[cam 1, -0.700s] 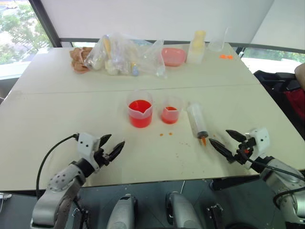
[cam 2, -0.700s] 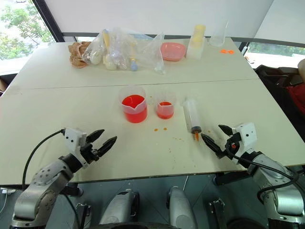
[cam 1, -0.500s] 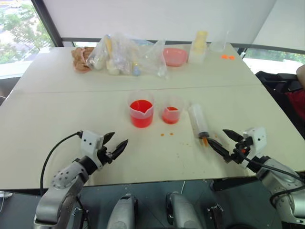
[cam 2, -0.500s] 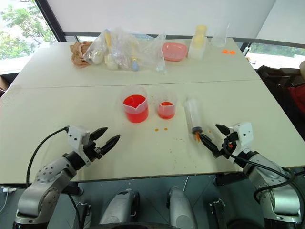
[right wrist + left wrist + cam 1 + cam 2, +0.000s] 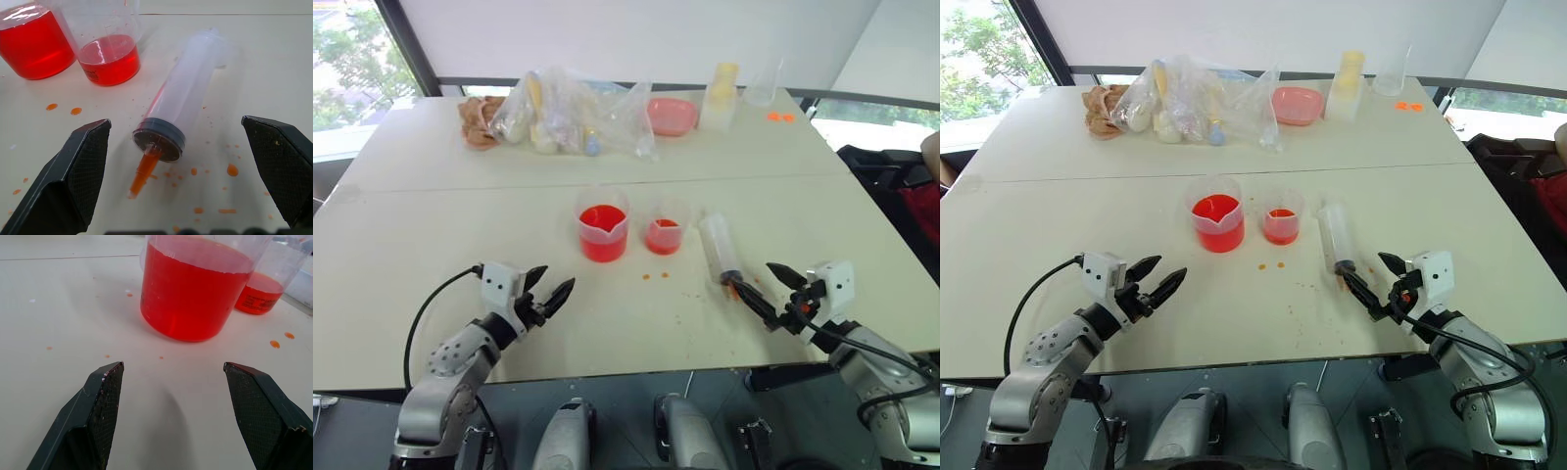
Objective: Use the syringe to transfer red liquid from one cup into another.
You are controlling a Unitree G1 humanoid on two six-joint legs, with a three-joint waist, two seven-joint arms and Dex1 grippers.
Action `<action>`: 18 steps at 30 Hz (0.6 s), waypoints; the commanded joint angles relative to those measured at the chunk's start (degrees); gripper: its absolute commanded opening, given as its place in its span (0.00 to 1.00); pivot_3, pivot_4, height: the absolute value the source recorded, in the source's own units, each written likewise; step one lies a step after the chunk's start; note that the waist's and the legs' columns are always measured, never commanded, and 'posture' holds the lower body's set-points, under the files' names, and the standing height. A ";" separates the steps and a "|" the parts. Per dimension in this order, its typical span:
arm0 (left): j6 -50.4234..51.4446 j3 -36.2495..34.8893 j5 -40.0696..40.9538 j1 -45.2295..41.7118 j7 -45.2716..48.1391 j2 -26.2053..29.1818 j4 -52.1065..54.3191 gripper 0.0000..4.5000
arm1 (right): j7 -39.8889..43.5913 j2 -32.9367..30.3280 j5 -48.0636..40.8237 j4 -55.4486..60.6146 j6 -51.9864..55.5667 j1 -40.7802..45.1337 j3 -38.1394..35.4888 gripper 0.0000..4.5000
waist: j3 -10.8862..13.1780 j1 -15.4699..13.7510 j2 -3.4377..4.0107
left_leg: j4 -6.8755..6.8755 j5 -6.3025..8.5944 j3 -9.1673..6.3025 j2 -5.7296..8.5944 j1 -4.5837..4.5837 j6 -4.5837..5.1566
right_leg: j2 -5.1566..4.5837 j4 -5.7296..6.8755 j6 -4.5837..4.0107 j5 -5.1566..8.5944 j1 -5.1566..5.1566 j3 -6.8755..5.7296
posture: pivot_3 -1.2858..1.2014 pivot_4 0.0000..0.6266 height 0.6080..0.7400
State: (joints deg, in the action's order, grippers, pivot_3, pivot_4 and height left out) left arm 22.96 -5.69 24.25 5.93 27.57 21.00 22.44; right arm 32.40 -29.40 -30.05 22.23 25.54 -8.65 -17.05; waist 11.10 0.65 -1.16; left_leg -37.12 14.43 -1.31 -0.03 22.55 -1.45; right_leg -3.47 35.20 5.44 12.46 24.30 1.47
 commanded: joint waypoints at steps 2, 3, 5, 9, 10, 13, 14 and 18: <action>-0.58 -0.10 0.51 -0.31 0.82 0.29 1.05 0.76 | -1.34 -1.30 -0.51 1.75 1.83 0.94 -1.52 0.99 | 0.00 0.02 0.00 | 0.00 0.00 0.00 0.00 0.00 0.00 | 0.00 0.00 0.00 0.00 0.00 0.00 | 0.52 0.24 1.00; -0.46 -0.05 0.68 -0.31 0.98 0.29 1.09 0.76 | -1.65 -1.73 -0.86 1.69 2.68 1.36 -2.00 0.99 | 0.00 0.04 0.00 | 0.00 0.00 0.00 0.00 0.00 0.00 | 0.00 0.00 0.00 0.00 0.00 0.00 | 0.52 0.24 1.00; -0.28 -0.10 0.70 -0.44 1.24 0.50 1.35 0.76 | -1.77 -2.57 -2.42 1.80 4.26 2.63 -3.31 0.99 | 0.00 0.02 0.00 | 0.00 0.00 0.00 0.00 0.00 0.00 | 0.00 0.00 -0.03 -0.02 0.00 0.00 | 0.52 0.24 1.00; 3.62 -1.72 4.27 -2.28 5.97 5.95 3.93 0.76 | -3.24 -7.46 -11.12 1.61 14.19 12.47 -7.75 0.99 | 0.04 0.26 0.05 | -0.02 0.00 0.04 -0.02 0.00 0.00 | 0.01 0.02 -0.05 -0.03 0.03 0.01 | 0.52 0.24 1.00; 5.26 -2.71 6.17 -3.06 7.70 8.23 4.83 0.76 | -4.08 -9.01 -13.26 1.11 18.02 15.29 -7.98 0.99 | 0.02 0.12 0.04 | -0.02 0.00 0.03 -0.02 0.00 0.00 | 0.02 0.02 -0.04 -0.03 0.04 0.01 | 0.52 0.24 1.00; 11.57 -6.12 13.88 -5.51 15.26 17.35 8.05 0.76 | -5.09 -14.38 -18.13 -1.72 30.98 25.47 -4.68 0.99 | 0.07 0.17 0.00 | 0.00 0.00 -0.03 -0.04 0.09 0.00 | 0.07 0.01 -0.25 -0.14 0.13 -0.04 | 0.52 0.24 1.00; 13.64 -6.96 16.34 -6.51 17.46 20.31 8.46 0.76 | -5.74 -15.79 -17.24 -3.35 34.31 28.84 -2.03 0.99 | 0.07 0.19 0.00 | 0.02 0.00 -0.04 -0.04 0.12 0.01 | 0.06 0.02 -0.27 -0.15 0.17 -0.04 | 0.52 0.24 1.00; 21.30 -10.77 25.48 -12.92 22.21 29.12 7.89 0.76 | -5.19 -18.97 -14.29 -12.33 48.40 42.84 10.10 0.99 | 0.07 0.28 0.01 | 0.01 0.00 -0.04 -0.03 0.19 0.01 | 0.05 -0.01 -0.30 -0.14 0.22 -0.05 | 0.52 0.24 1.00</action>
State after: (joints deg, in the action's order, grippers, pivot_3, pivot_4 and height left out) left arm 41.66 -13.93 45.29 -5.69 48.04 48.82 29.04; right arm 27.35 -48.46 -44.97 12.96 68.70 30.78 -9.17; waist 11.18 0.94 -1.15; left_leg -37.09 14.42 -1.36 -0.06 22.78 -1.44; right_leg -3.43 35.14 5.14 12.32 24.55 1.41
